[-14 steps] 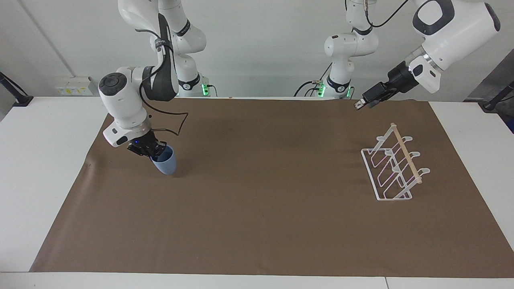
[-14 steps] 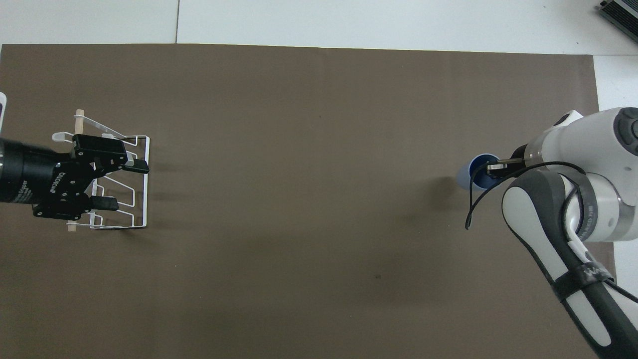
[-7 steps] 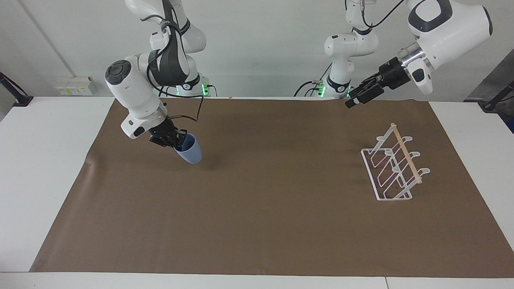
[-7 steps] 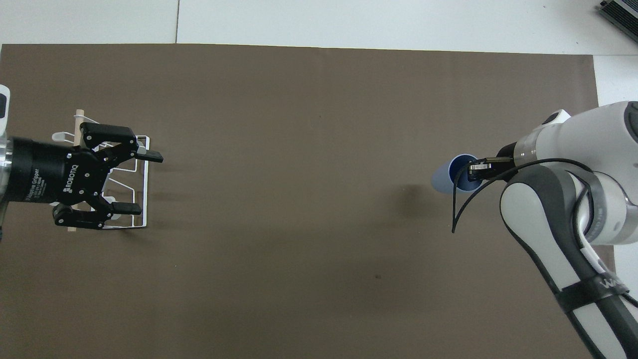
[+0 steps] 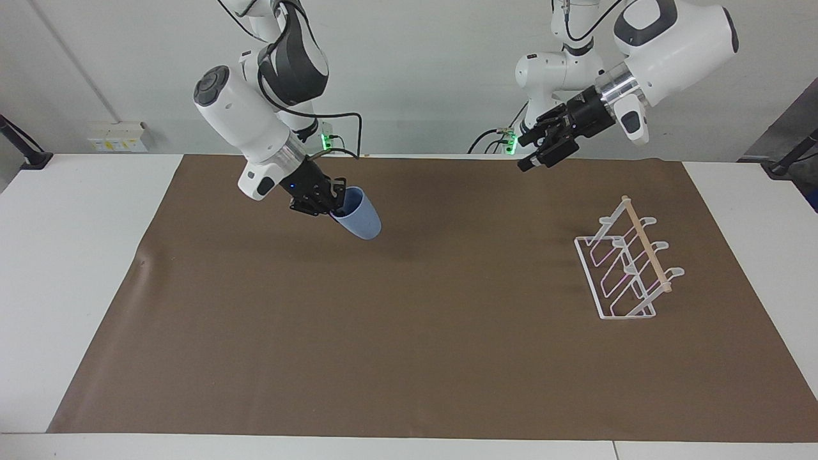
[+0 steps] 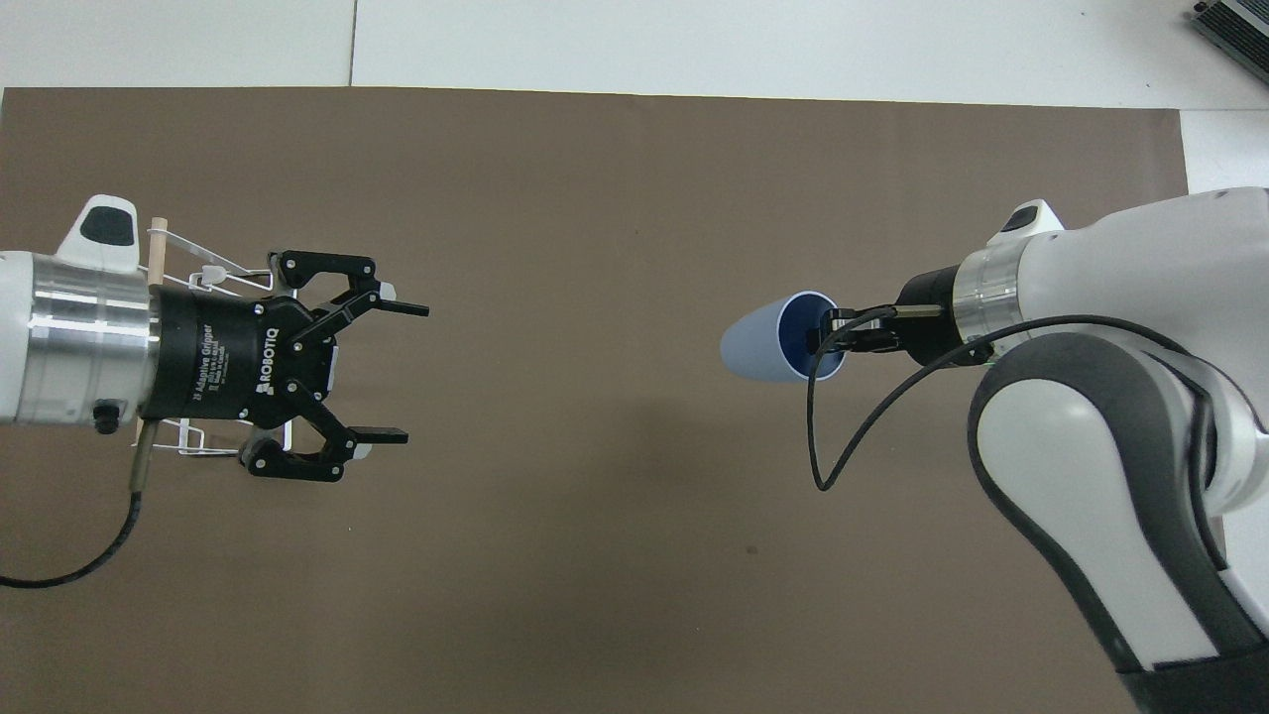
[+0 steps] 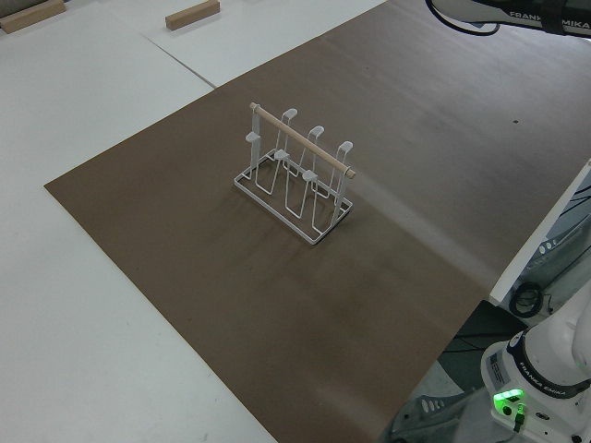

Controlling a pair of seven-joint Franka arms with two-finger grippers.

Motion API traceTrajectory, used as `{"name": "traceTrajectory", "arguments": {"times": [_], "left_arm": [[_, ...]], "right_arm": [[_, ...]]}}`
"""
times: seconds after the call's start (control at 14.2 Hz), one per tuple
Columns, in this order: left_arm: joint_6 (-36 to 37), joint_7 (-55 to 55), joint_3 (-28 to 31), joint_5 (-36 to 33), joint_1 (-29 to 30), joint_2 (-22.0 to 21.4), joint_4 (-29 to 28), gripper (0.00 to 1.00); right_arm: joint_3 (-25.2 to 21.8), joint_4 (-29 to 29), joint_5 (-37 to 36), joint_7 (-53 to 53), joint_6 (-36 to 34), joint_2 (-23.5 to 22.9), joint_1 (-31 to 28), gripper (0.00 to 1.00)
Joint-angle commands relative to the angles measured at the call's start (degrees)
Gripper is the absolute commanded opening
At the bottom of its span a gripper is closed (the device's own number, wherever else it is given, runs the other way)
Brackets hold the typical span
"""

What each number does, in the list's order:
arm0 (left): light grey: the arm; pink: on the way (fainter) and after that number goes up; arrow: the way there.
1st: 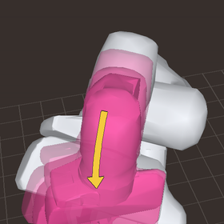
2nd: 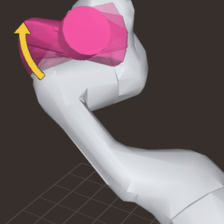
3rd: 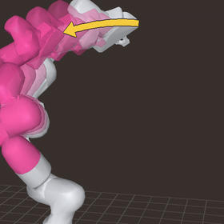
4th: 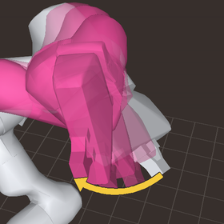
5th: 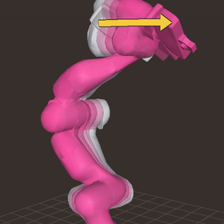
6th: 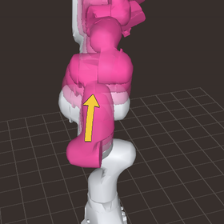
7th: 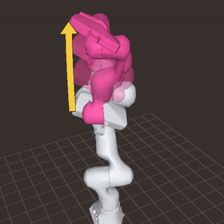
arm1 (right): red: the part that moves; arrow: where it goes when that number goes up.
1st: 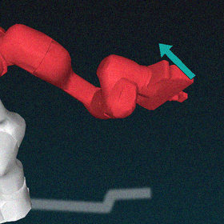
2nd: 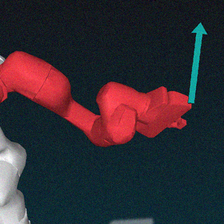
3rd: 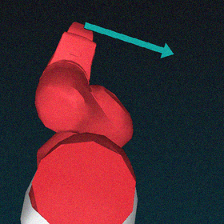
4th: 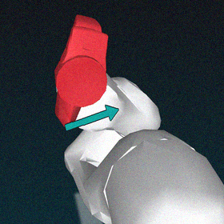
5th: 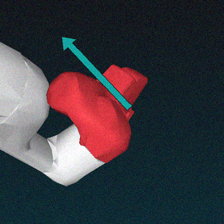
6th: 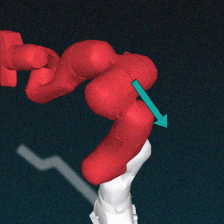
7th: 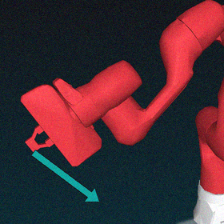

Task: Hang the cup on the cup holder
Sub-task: 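Lift the cup with the right gripper while the left gripper advances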

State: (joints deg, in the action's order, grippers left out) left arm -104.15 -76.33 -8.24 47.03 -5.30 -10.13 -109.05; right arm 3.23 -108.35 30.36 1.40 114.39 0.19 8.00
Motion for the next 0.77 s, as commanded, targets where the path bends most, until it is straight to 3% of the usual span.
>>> {"name": "traceTrajectory", "arguments": {"times": [0.0,0.28,0.49,0.7], "left_arm": [[-2.9,-6.8,0.6,1.0,-3.2,-2.6,-4.2,1.00],[-8.6,-12.3,-0.6,1.5,-4.2,-2.3,-4.1,1.00],[-16.3,-15.1,-0.7,4.7,-6.0,-1.8,-3.9,1.00],[-19.0,-18.5,-1.3,5.7,-9.1,-1.8,-4.0,1.00]], "right_arm": [[0.1,2.8,5.9,2.2,-2.4,2.0,-0.6,0.00],[0.2,3.0,16.3,3.7,-2.2,4.3,-0.5,0.00],[1.0,2.8,17.8,3.1,-1.9,4.4,0.3,0.00],[1.0,3.1,17.8,-0.6,1.1,4.3,3.1,0.00]]}}
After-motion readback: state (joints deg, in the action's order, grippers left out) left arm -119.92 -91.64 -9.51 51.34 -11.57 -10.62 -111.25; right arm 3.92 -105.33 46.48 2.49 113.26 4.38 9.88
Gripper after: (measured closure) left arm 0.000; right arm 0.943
